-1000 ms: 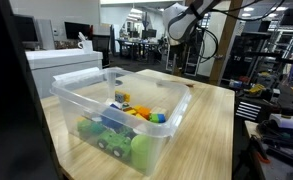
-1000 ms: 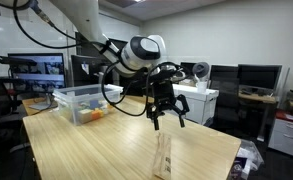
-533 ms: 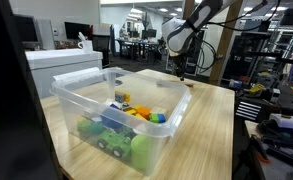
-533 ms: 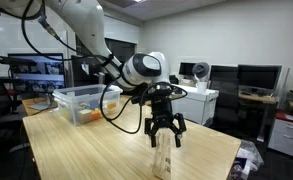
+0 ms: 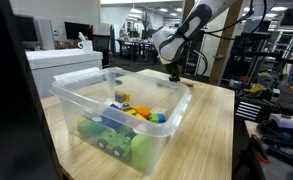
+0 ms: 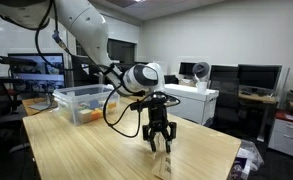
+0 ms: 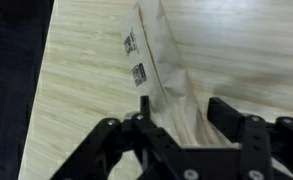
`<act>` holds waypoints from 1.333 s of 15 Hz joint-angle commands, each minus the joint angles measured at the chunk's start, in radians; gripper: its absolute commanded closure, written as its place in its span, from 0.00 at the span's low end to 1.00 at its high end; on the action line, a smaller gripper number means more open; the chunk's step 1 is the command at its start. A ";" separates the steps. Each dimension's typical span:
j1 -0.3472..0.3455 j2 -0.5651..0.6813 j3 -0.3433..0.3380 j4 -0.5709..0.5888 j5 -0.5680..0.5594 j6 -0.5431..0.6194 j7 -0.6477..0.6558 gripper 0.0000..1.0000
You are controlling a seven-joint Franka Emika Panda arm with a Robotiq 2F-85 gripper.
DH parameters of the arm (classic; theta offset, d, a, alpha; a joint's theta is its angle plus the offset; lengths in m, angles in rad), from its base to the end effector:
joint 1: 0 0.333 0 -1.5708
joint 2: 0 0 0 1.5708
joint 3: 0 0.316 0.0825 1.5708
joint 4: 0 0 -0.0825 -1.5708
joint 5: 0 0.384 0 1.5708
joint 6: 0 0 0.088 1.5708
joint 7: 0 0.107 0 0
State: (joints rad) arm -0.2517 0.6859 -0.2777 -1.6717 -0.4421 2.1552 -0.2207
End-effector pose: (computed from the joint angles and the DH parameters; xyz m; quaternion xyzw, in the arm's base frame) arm 0.5742 -0.3350 0.2095 0.9616 0.0100 -0.1812 0.2059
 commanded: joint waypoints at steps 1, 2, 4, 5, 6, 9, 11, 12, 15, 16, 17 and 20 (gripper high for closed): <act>-0.013 0.020 -0.007 0.036 -0.004 -0.024 0.016 0.63; -0.016 0.022 -0.009 0.042 -0.002 -0.029 0.016 0.71; -0.029 0.020 -0.015 0.059 0.004 -0.038 0.017 0.84; -0.038 0.018 -0.015 0.075 0.017 -0.050 0.016 0.91; -0.047 0.008 -0.005 0.094 0.038 -0.060 0.008 0.97; -0.059 -0.038 0.050 0.170 0.140 -0.085 -0.012 1.00; -0.047 -0.076 0.100 0.201 0.217 -0.073 -0.019 1.00; -0.037 -0.098 0.129 0.208 0.253 -0.068 -0.024 1.00; 0.008 -0.200 0.216 0.168 0.331 -0.030 -0.054 1.00; 0.025 -0.236 0.241 0.148 0.351 -0.021 -0.066 1.00; 0.042 -0.276 0.264 0.118 0.367 -0.012 -0.080 1.00; 0.092 -0.402 0.330 0.028 0.436 -0.012 -0.143 1.00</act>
State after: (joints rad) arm -0.1842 0.4343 0.0100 -1.4916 -0.0768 2.1152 -0.2760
